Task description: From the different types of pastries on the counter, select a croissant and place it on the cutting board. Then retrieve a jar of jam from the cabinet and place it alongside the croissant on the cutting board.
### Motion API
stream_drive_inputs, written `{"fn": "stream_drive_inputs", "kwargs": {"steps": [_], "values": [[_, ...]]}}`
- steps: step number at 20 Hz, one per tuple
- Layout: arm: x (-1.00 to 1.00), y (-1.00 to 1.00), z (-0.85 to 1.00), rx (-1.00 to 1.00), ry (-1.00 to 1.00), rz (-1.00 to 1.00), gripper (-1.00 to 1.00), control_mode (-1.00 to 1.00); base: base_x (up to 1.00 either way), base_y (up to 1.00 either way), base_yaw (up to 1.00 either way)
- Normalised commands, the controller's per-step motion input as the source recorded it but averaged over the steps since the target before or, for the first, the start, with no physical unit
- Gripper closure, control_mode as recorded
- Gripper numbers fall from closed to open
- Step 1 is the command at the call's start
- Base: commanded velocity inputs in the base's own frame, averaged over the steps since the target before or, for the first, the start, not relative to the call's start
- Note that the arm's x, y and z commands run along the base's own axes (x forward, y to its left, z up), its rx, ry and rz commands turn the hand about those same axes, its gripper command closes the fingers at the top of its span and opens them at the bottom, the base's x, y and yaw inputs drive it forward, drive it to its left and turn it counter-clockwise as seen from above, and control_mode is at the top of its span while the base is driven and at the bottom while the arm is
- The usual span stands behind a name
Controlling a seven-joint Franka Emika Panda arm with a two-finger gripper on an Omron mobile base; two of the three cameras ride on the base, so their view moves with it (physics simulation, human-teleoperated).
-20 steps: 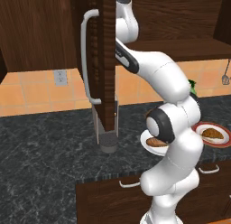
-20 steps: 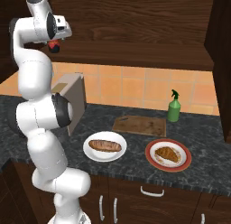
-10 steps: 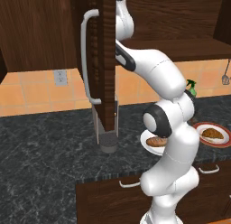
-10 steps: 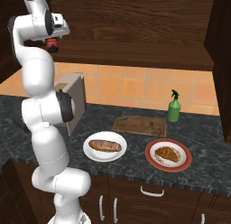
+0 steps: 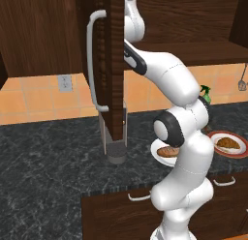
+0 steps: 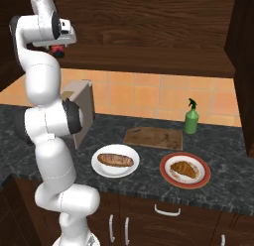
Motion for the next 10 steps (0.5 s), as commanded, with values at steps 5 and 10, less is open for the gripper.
{"fn": "stream_drive_inputs", "kwargs": {"steps": [5, 10], "values": [[0.0, -0.01, -0.12, 0.0, 0.1, 0.0, 1.0, -1.0, 0.0, 0.0, 0.0], [0.03, 0.0, 0.04, 0.0, 0.09, 0.0, 1.0, -1.0, 0.0, 0.0, 0.0]]}}
